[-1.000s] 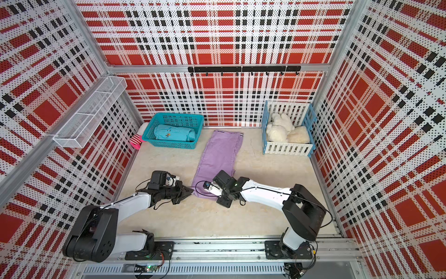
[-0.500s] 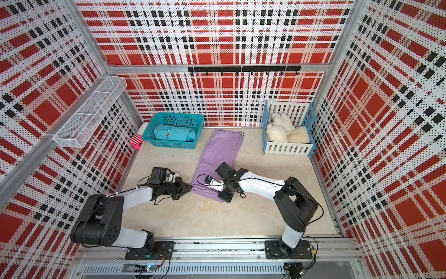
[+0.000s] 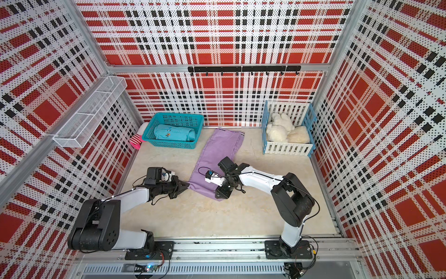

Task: Roll up the long pants
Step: Roll the long pant at the center of the board.

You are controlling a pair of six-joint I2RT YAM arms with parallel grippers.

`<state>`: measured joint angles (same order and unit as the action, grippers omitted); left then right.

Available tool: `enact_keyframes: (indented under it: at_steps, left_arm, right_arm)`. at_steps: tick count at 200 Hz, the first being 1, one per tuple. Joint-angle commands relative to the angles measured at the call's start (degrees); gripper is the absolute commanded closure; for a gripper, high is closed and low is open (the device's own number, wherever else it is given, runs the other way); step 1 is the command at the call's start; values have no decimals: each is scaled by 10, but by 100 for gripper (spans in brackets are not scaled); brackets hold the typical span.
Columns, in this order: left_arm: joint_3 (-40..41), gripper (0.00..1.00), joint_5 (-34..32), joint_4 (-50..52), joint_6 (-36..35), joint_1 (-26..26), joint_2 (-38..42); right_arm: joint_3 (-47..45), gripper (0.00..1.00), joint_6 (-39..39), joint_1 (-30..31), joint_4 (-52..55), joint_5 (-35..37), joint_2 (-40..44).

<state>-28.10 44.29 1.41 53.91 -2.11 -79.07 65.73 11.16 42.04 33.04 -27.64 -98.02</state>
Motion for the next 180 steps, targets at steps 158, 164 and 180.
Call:
enact_keyframes:
  at_steps: [158,164,180]
  left_arm:
    - [22,100,8,-25,23,14,34]
    - [22,100,8,-25,23,14,34]
    - [21,100,10,-26,20,16,28]
  right_arm:
    - [-248,100,-354,9,-259,13,69]
    - [-246,100,-347,14,-249,22,93]
    - [-229,77,-314,37,-215,61,139]
